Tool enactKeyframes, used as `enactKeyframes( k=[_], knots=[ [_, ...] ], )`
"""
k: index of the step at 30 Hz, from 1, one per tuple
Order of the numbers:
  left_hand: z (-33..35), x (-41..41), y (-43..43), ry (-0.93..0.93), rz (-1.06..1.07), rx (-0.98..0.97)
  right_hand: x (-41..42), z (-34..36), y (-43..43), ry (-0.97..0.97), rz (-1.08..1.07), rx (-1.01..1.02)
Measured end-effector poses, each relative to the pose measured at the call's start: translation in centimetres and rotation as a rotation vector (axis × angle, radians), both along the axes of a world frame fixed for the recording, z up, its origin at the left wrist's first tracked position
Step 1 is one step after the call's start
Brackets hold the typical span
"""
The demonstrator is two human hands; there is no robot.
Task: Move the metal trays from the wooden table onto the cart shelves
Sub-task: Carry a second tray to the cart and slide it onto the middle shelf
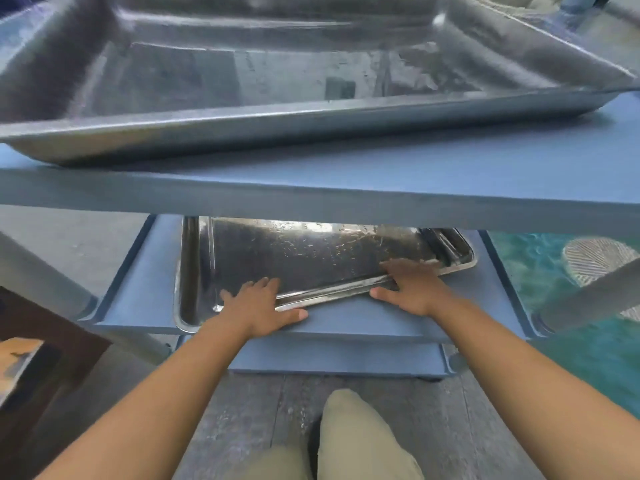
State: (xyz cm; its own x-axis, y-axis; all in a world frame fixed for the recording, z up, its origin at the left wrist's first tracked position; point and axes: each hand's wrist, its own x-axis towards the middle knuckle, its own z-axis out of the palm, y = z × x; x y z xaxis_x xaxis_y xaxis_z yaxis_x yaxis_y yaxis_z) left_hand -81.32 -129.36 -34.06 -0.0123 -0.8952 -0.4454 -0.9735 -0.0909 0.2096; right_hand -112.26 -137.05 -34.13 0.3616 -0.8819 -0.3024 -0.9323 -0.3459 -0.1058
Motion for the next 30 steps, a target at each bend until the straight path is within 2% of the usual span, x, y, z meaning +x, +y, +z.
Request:
enactKeyframes(
  k=[2,5,11,18,23,30],
  knots=[
    [1.7,0.1,1.0,0.000,-0.013,0.020,0.7,1.1,1.6,0.030,-0.049,0.015],
    [5.0,0.1,3.4,-0.012,-0.017,-0.003,1.4,4.2,4.7,-0.060,-0.081,0.044],
    [14.3,0.3,8.6,0.073,-0.083,0.118,1.4,14.2,11.7,-0.126,-0.254,0.291],
    [26.4,-0.1,14.4,0.152,-0.011,0.075,0.5,26.1,18.6,-0.207,-0.373,0.293],
    [31.6,-0.6,18.1,0.204,0.055,0.026,1.1,31.9,21.5,-0.166,-0.280,0.260],
    [32.6,2.2,22.6,0.210,0.228,-0.036,5.4,34.1,21.6,-0.207,-0.102,0.230]
  ],
)
